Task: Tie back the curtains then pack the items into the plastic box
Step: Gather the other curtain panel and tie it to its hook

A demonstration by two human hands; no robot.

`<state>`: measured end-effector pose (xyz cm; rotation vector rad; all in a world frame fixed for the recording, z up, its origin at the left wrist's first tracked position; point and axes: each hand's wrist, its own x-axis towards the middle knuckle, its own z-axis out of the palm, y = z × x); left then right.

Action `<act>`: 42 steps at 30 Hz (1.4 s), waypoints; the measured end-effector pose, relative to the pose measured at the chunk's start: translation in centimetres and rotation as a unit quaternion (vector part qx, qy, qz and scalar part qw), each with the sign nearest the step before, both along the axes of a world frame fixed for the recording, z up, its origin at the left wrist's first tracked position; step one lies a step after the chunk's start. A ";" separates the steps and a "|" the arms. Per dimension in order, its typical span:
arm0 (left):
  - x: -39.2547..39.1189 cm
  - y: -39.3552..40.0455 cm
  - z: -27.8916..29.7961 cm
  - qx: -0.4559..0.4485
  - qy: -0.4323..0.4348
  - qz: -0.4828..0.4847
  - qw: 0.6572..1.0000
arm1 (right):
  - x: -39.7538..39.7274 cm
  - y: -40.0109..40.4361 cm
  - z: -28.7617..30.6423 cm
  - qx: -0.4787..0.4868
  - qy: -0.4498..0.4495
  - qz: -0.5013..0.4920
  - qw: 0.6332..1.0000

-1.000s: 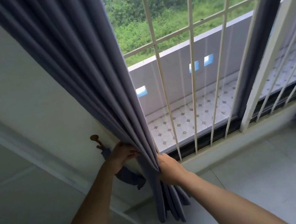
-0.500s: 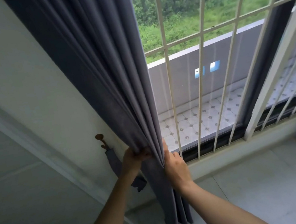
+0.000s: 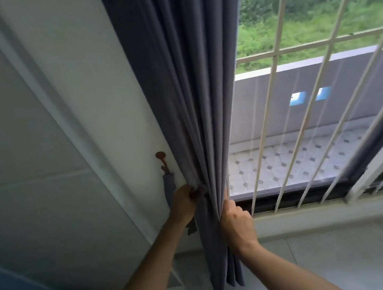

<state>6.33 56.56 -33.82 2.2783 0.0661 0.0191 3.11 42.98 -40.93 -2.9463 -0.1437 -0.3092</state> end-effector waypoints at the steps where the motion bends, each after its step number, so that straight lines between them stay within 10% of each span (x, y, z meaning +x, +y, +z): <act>1: 0.2 0.1 -0.1 0.004 -0.005 0.006 1.000 | -0.2 0.4 -0.1 0.007 0.016 0.002 1.000; 17: -0.6 0.4 -0.2 -0.090 0.064 -0.129 0.985 | 1.1 1.8 0.6 -0.062 0.141 0.002 0.988; 22: -0.1 0.6 -0.6 -0.076 0.034 -0.048 0.995 | 0.9 -1.0 1.3 0.219 0.051 0.122 0.967; 27: 0.5 0.5 -1.1 -0.068 0.002 -0.072 0.995 | 3.0 -2.4 4.0 0.434 0.187 0.077 0.878; 42: 0.3 1.0 -3.6 -0.121 -0.060 0.003 0.991 | 4.3 -1.1 4.1 0.236 0.171 0.109 0.950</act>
